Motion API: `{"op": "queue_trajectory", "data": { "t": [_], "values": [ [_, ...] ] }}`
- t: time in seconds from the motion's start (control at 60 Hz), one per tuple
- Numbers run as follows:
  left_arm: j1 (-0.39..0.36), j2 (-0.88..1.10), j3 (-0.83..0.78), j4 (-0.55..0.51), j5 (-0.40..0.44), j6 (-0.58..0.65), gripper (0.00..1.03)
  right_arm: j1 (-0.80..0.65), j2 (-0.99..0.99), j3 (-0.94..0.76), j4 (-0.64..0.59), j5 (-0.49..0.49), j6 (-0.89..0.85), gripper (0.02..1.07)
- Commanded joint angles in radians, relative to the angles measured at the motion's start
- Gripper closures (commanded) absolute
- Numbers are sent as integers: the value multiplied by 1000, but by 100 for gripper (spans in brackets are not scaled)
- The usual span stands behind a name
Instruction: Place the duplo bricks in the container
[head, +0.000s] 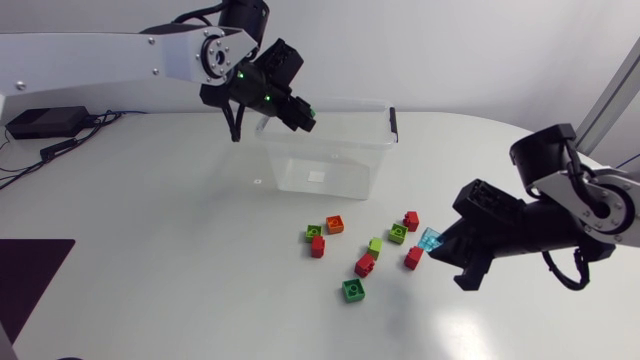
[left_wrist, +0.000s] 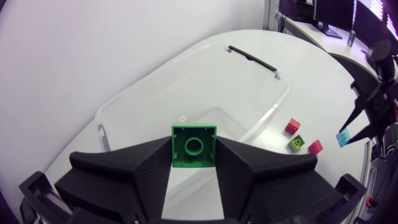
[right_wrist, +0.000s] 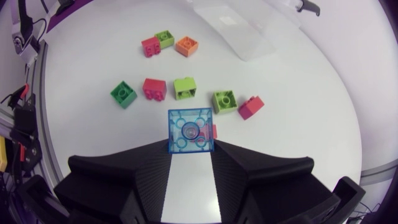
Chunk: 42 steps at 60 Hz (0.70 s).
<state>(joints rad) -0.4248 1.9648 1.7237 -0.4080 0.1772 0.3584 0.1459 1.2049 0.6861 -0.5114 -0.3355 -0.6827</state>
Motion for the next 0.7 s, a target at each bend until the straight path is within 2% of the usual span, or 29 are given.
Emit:
{"op": "queue_trajectory", "data": {
  "t": [0.0,0.05,0.1,0.217,0.267,0.417,0.683],
  "values": [
    [17,62,71,18,-15,-38,65,34,-10,56,-22,10,54,81],
    [23,89,96,31,-27,-42,64,52,-5,81,-22,23,75,81],
    [24,123,131,31,-44,-44,56,67,8,112,-22,30,98,81],
    [21,166,168,31,-68,-42,16,83,68,201,-21,32,146,81],
    [20,163,166,31,-68,-39,6,84,102,239,-19,30,161,81],
    [17,82,114,31,-68,-38,5,90,209,372,-13,30,209,81],
    [-11,-201,-174,11,-53,47,5,127,377,598,2,44,287,81]
  ]
}}
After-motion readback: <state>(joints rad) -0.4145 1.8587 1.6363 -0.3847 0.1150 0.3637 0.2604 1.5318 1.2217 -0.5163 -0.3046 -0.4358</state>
